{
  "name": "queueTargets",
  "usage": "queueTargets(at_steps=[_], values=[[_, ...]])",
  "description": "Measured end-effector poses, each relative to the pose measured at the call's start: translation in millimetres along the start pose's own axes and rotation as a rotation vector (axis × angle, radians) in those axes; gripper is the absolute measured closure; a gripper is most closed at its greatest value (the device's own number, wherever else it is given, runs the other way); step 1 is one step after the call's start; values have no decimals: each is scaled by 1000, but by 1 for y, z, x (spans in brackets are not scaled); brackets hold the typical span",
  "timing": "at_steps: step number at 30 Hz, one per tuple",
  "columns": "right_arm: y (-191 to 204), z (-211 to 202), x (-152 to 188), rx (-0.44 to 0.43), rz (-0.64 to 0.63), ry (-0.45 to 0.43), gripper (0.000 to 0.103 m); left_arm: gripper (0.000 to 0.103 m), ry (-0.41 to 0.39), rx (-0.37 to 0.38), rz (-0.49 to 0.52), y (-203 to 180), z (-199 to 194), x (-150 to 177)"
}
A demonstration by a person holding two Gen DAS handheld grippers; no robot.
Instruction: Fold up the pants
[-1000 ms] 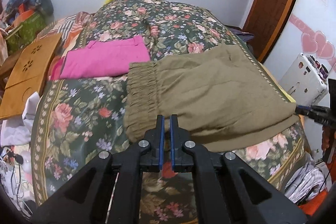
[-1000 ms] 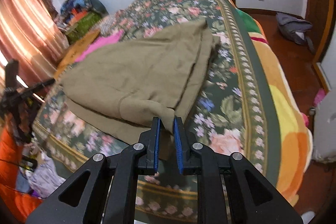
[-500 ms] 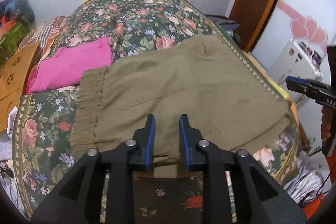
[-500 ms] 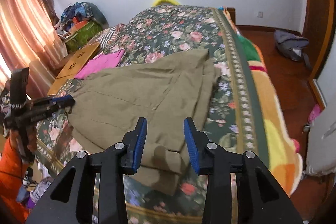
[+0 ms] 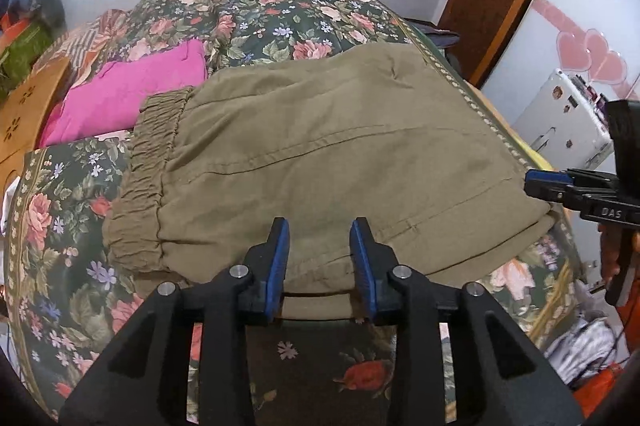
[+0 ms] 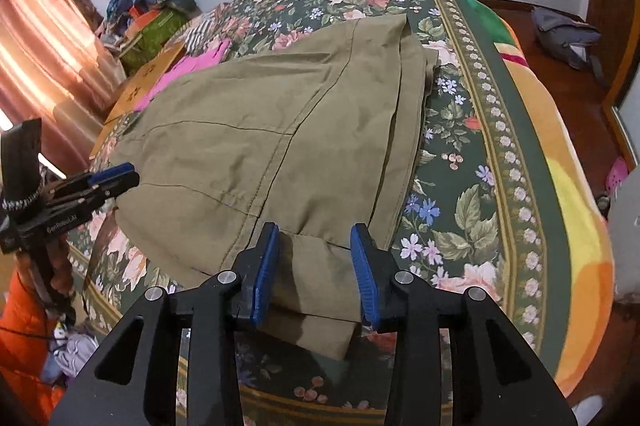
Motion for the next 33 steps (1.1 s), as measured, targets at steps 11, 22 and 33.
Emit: queueTargets(at_steps=[11,22,33], values=[[-27,-3,-74,60,-50,-126,66,59,-128,-184,-49,85,-10,-87],[-64,59,-148,118,-74,-184,56,56,10,-202,-216,151,73,-93],[-87,158,-145,40,14,-33,56,38,99,-119,-292,149,115,-69]])
Point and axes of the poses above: each gripper's, at about its wrist camera, not at the fingertips, and z roughly the way its jaws point, y to its left, x to its underside, the point moved 9 cm from there along z, roughly the way its jaws point, and after that the axes turned 13 degrees about -y, right-handed, at the moved point
